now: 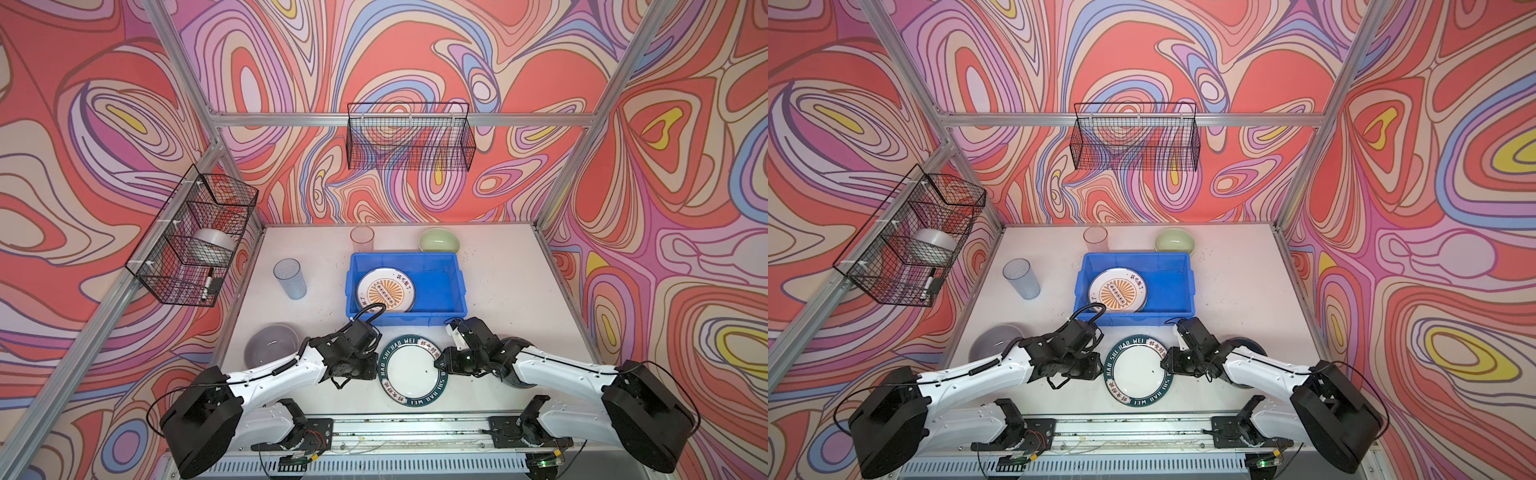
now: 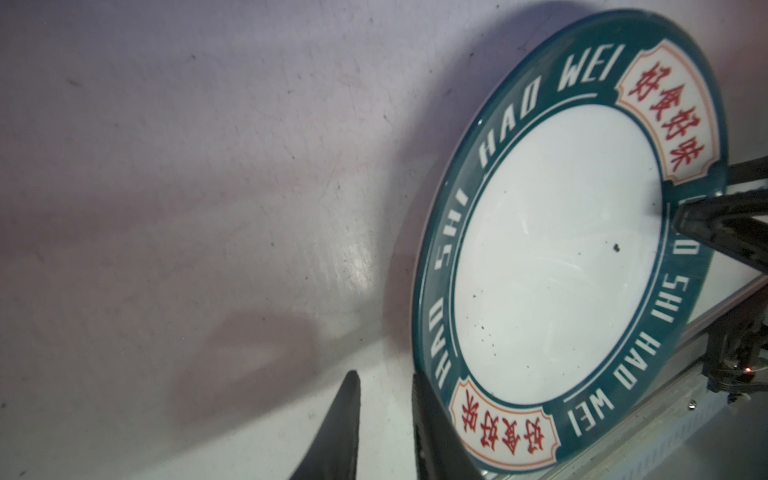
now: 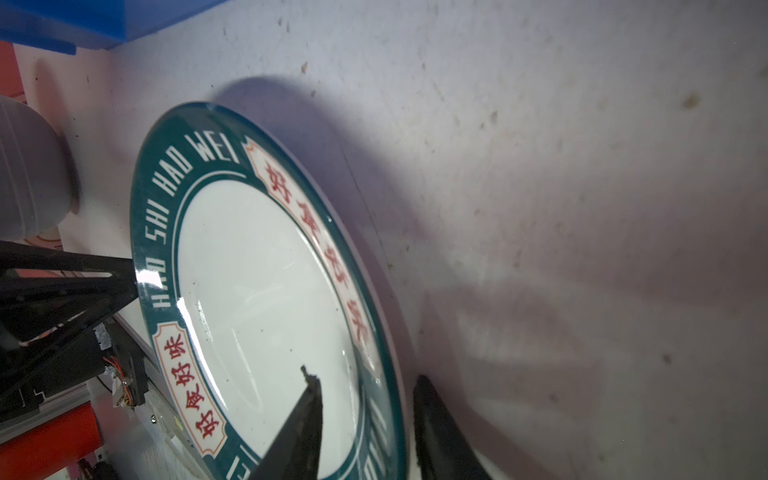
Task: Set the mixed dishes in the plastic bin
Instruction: 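Grip the green-rimmed plate's rim with the right gripper while left gripper pushes it, then lift the green-rimmed plate with the right gripper and carry it over the bin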
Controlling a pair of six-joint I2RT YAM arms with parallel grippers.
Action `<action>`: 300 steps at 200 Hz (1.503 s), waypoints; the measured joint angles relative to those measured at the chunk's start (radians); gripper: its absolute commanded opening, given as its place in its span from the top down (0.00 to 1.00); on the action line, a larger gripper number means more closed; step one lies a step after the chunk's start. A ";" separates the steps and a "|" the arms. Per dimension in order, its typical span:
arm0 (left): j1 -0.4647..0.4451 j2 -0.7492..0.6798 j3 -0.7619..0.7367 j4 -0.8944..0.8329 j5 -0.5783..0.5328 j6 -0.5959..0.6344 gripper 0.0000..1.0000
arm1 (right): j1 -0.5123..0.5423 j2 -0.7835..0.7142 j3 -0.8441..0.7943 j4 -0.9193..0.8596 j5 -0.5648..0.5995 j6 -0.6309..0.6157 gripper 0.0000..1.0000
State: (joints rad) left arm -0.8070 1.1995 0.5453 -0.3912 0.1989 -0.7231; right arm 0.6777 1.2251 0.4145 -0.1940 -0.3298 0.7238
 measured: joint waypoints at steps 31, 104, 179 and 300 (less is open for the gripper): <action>0.000 -0.028 0.000 0.006 0.004 -0.011 0.74 | 0.005 0.002 0.000 0.003 0.000 0.003 0.63; -0.005 0.024 -0.053 0.114 0.048 -0.022 0.81 | 0.005 0.002 0.000 0.004 0.001 0.005 0.63; -0.005 0.047 -0.063 0.185 0.047 -0.048 0.83 | 0.006 0.002 0.000 0.010 -0.005 0.027 0.76; 0.002 -0.094 -0.061 0.047 0.008 -0.041 0.56 | 0.010 -0.113 -0.001 -0.003 -0.040 0.056 1.00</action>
State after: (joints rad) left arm -0.8055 1.1057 0.4843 -0.3447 0.2070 -0.7643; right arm 0.6872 1.1126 0.4137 -0.1974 -0.3695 0.7803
